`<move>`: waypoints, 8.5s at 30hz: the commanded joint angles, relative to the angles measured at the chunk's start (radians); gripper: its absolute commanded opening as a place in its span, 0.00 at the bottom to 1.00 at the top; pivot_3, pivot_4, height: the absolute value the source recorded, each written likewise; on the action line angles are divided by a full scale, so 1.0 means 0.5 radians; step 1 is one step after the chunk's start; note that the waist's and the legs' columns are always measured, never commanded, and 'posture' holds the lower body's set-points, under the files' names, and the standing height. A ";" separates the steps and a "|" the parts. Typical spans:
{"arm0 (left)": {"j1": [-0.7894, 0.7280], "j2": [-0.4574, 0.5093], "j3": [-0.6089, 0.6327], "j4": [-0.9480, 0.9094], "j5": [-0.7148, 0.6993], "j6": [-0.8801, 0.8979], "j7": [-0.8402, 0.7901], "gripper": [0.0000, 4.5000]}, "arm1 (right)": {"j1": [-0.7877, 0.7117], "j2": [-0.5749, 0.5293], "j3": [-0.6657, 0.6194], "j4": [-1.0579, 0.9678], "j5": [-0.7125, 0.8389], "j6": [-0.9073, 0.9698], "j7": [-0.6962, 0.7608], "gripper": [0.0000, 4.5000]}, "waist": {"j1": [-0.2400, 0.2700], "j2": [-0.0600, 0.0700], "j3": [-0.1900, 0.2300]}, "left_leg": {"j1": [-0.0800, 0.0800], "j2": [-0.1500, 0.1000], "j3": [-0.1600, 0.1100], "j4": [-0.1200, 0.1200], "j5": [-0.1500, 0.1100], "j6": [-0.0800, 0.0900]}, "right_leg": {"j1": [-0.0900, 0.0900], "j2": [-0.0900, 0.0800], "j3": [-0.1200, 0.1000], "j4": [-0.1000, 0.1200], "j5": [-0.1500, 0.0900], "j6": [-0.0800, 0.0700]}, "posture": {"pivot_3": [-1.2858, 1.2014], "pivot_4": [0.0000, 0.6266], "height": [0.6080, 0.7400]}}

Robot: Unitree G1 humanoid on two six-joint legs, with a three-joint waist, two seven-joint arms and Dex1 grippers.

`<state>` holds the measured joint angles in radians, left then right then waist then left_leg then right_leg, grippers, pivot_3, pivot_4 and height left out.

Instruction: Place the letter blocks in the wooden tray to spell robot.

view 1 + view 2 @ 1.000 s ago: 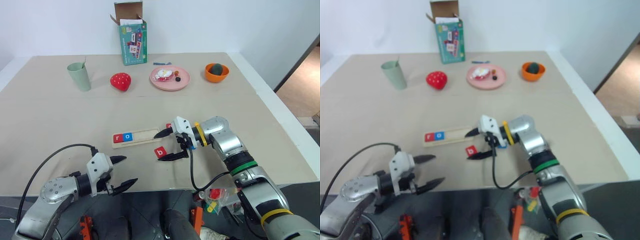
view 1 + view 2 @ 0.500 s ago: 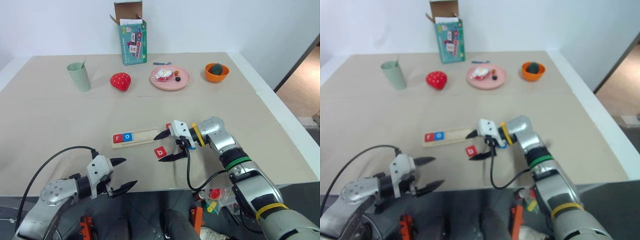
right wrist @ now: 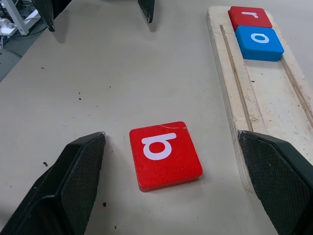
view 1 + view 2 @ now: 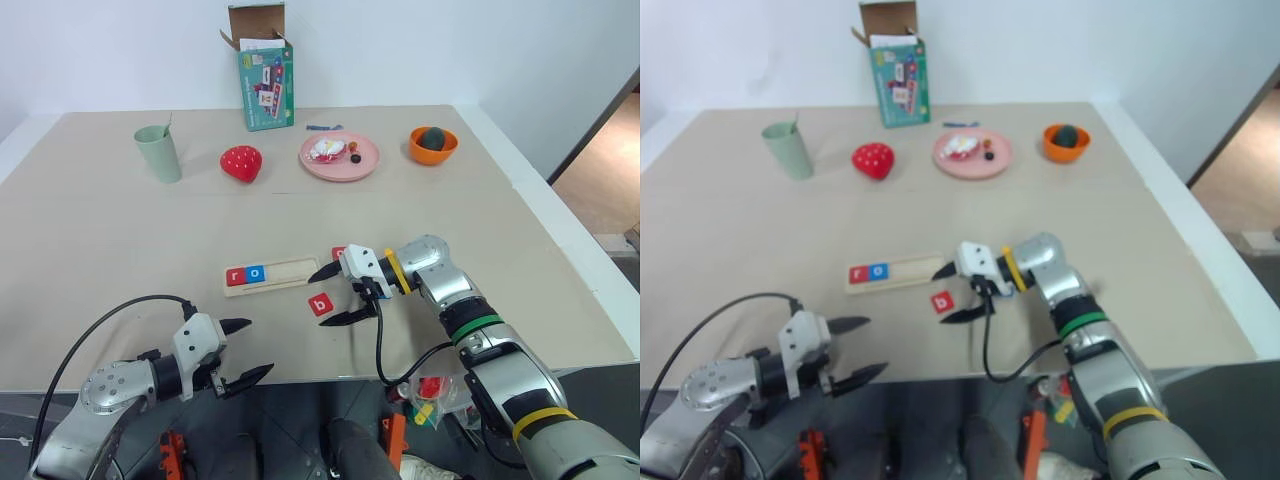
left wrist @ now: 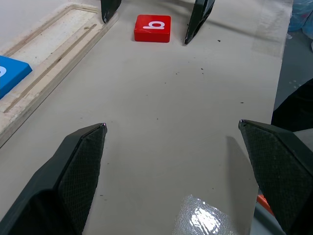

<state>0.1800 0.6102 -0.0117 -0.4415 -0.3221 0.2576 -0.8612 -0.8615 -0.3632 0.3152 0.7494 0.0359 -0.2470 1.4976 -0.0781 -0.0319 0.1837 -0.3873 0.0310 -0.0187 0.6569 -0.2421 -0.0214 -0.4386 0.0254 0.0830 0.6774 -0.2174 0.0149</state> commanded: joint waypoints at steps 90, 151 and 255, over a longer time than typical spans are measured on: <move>-0.113 -0.212 0.212 0.017 -0.076 0.051 0.510 1.00 | -0.693 0.496 -0.022 0.752 -0.134 0.160 -0.486 0.28 | 0.000 0.000 0.000 | -0.008 0.001 -0.005 -0.006 -0.001 -0.003 | -0.005 0.000 -0.006 -0.004 -0.003 -0.002 | 0.52 0.24 1.00; -0.033 -0.211 0.204 -0.061 -0.068 0.086 0.517 1.00 | -0.746 0.580 -0.135 0.992 -0.322 -0.088 -0.576 0.39 | -0.001 0.000 0.000 | -0.008 0.001 -0.005 -0.006 -0.001 -0.003 | -0.005 0.000 -0.005 -0.003 -0.003 -0.002 | 0.52 0.24 1.00; -0.005 -0.228 0.198 -0.183 -0.246 0.052 0.432 1.00 | -0.680 0.619 -0.256 0.976 -0.318 0.180 -0.493 0.39 | -0.002 0.000 0.000 | -0.004 0.001 -0.005 -0.006 -0.001 -0.003 | -0.003 0.001 -0.005 -0.003 -0.003 -0.003 | 0.52 0.24 1.00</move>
<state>0.1784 0.4867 0.0820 -0.4885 -0.4420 0.2897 -0.6425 -1.1848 -0.0615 0.1897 1.2486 -0.1225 -0.1413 1.2465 -0.0789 -0.0320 0.1836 -0.3894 0.0315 -0.0210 0.6538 -0.2427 -0.0227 -0.4401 0.0259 0.0806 0.6759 -0.2189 0.0134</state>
